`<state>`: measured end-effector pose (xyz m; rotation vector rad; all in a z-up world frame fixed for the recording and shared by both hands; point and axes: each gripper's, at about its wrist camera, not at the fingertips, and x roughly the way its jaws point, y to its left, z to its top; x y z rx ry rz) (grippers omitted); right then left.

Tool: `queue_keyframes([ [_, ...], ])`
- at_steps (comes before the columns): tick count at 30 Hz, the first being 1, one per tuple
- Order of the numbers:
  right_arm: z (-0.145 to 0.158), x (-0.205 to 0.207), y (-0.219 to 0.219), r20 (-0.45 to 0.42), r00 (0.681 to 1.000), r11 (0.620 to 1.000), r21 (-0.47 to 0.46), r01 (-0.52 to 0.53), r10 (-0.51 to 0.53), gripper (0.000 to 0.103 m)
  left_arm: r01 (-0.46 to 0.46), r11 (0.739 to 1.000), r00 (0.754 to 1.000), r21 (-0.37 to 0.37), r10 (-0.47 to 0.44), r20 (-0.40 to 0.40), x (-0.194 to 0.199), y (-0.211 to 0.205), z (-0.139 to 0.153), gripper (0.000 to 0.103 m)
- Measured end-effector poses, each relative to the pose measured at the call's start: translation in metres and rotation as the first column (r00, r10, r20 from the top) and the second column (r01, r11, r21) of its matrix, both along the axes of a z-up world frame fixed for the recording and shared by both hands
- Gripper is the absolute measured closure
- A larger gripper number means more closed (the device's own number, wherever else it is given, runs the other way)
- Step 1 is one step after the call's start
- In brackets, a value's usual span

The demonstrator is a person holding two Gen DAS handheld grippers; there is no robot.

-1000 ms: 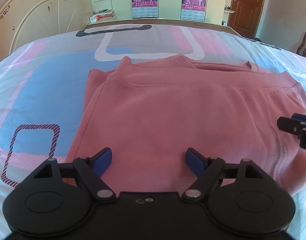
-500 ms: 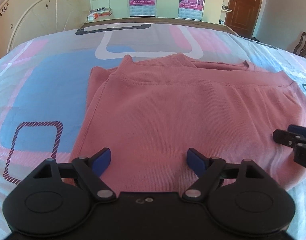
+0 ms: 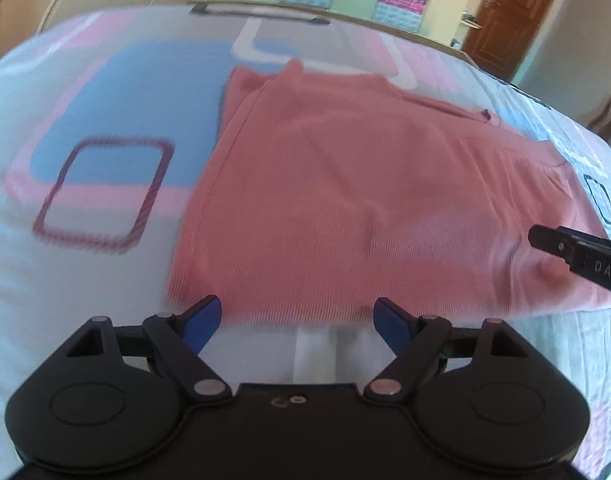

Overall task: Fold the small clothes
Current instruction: 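Grasp one side of the folded sweatshirt with the left gripper and fold it over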

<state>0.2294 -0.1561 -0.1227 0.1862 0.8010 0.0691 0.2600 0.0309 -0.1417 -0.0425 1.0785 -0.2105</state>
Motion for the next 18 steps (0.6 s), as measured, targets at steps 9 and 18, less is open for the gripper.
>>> queue_keyframes([
  [9,0.002,-0.005,-0.007,0.014,0.999,0.999,0.018,-0.051,0.050,0.056,-0.219,0.947,0.976,-0.237,0.210,-0.064,-0.021,0.033,-0.014,0.010],
  [18,0.001,0.014,-0.019,0.041,0.998,0.998,0.031,-0.054,0.053,0.055,-0.349,0.793,0.920,-0.498,0.391,-0.024,0.011,0.041,-0.033,0.006],
])
